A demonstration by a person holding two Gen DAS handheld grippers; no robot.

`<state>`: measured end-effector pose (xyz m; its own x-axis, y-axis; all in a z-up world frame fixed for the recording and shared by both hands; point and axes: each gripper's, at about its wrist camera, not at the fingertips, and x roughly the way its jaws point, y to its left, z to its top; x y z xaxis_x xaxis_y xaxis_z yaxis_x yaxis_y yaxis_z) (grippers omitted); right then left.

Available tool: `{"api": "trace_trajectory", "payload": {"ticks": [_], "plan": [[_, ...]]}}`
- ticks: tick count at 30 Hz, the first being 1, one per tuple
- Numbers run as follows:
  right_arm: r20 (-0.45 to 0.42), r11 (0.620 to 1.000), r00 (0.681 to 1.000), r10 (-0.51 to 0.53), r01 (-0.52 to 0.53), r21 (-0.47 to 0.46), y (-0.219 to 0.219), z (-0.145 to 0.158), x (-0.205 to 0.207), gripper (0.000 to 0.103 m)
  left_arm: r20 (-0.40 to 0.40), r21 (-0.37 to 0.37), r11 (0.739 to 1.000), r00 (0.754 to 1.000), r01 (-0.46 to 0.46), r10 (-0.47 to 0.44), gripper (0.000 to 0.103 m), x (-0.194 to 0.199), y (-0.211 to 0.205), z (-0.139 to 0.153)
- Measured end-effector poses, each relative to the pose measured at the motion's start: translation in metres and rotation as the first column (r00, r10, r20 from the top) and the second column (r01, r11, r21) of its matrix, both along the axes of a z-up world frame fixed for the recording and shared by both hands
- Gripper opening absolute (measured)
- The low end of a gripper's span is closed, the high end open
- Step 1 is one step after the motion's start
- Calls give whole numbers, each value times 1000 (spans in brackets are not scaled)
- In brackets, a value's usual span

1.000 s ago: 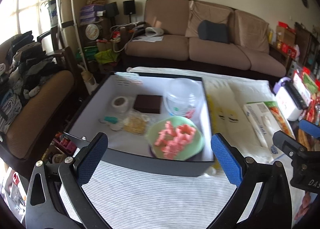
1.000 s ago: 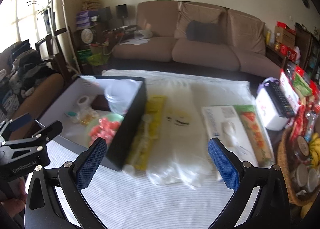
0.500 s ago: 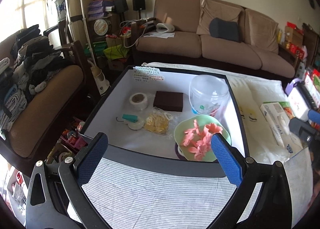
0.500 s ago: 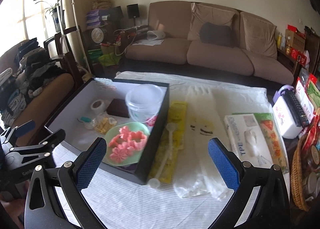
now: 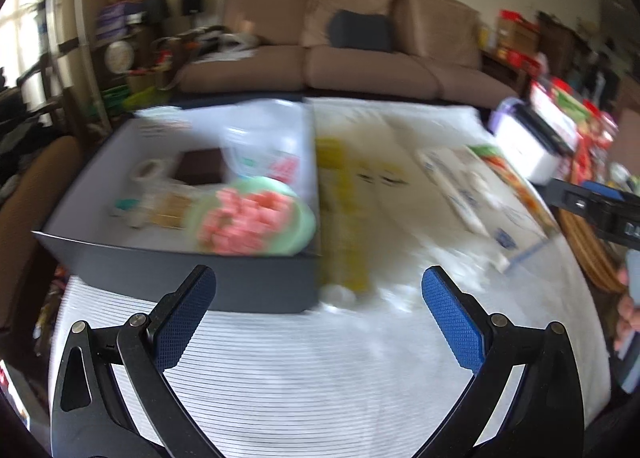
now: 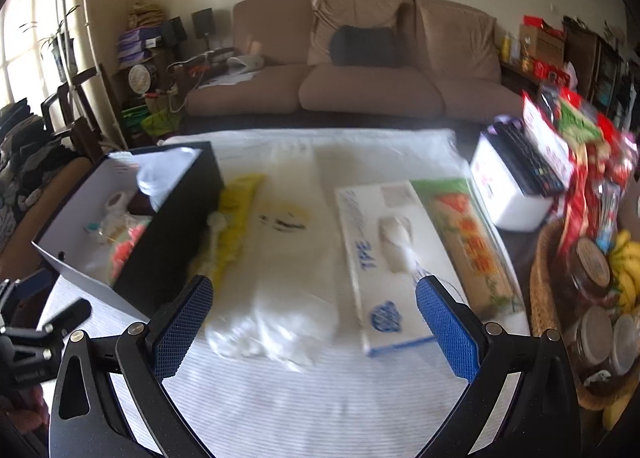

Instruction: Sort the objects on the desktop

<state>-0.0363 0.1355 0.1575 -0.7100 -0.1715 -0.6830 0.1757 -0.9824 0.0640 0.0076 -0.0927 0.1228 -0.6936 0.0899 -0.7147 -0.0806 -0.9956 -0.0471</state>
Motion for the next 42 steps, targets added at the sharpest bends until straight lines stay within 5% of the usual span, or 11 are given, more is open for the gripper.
{"api": "trace_trajectory", "payload": {"ticks": [10,17,21,25,27,29,37,42], "plan": [[81,996,996,28,-22,-82,49,-50,11,102,82,77,989,987,129,-135,103,-18,86,-43],[87,988,996,-6,19,-151,79,-60,17,101,124,34,978,970,205,-208,102,-48,132,-63],[103,978,994,-29,50,-203,96,-64,17,101,183,14,979,963,201,-200,75,-68,142,-83],[112,971,993,-38,63,-233,106,-68,17,101,186,15,976,958,219,-218,62,-74,143,-90],[116,969,993,-35,62,-241,107,-71,17,101,171,42,971,956,236,-240,39,-74,142,-85],[122,965,992,-30,61,-254,107,-72,16,101,175,74,969,953,237,-247,27,-75,140,-81],[101,954,995,19,12,-300,100,-66,22,102,95,179,941,947,288,-308,21,-49,120,-24],[104,929,993,57,-15,-370,100,-63,29,103,74,199,910,920,364,-384,21,25,83,9]]}}
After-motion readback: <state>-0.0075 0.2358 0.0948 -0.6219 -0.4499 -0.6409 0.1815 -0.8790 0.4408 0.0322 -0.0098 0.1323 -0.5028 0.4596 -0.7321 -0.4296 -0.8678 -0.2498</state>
